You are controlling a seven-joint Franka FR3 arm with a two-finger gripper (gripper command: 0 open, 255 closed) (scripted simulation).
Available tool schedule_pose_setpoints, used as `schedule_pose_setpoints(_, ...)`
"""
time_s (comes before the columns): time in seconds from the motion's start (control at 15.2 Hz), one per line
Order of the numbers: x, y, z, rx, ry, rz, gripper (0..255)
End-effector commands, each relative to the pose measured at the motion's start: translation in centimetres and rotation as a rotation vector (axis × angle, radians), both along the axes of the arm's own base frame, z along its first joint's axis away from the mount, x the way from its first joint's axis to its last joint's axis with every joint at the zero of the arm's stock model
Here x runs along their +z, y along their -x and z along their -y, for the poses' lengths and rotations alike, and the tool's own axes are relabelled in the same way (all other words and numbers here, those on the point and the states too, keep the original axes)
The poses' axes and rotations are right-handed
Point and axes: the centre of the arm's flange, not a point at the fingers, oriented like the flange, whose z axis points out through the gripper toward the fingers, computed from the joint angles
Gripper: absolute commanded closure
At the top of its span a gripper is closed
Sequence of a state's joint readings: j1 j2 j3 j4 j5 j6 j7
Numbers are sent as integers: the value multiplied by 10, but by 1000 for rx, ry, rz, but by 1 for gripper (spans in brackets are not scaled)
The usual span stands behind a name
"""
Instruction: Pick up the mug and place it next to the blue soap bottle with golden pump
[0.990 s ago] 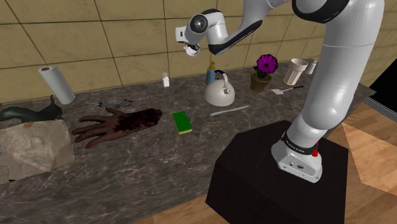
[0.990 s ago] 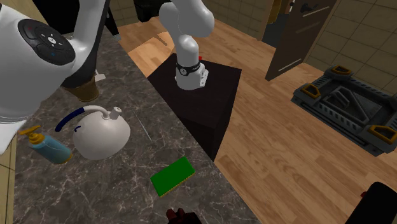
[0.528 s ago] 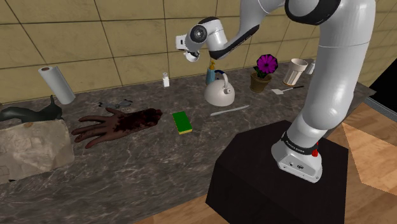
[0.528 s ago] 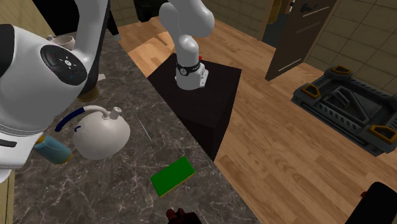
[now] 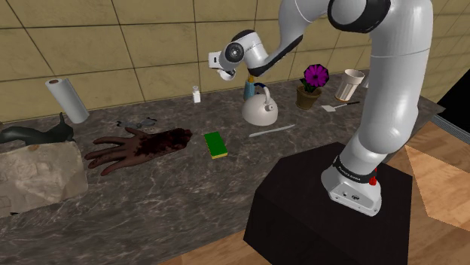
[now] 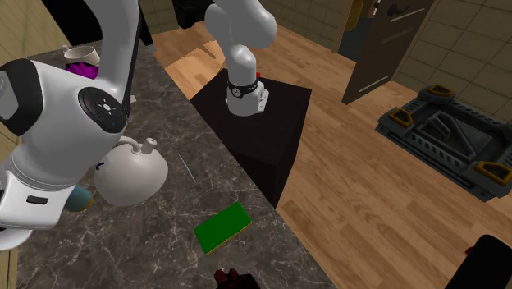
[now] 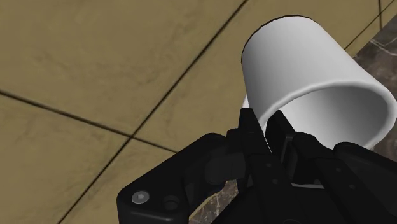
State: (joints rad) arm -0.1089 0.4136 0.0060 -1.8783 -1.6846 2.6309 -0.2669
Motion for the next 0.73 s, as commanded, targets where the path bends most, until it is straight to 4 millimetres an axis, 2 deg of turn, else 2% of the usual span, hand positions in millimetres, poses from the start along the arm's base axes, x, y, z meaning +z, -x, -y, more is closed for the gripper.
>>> schedule_pose_setpoints(0.0,-10,0,1,0,0,1,255)
schedule_pose_setpoints(0.66,-63,0,1,0,0,1,255)
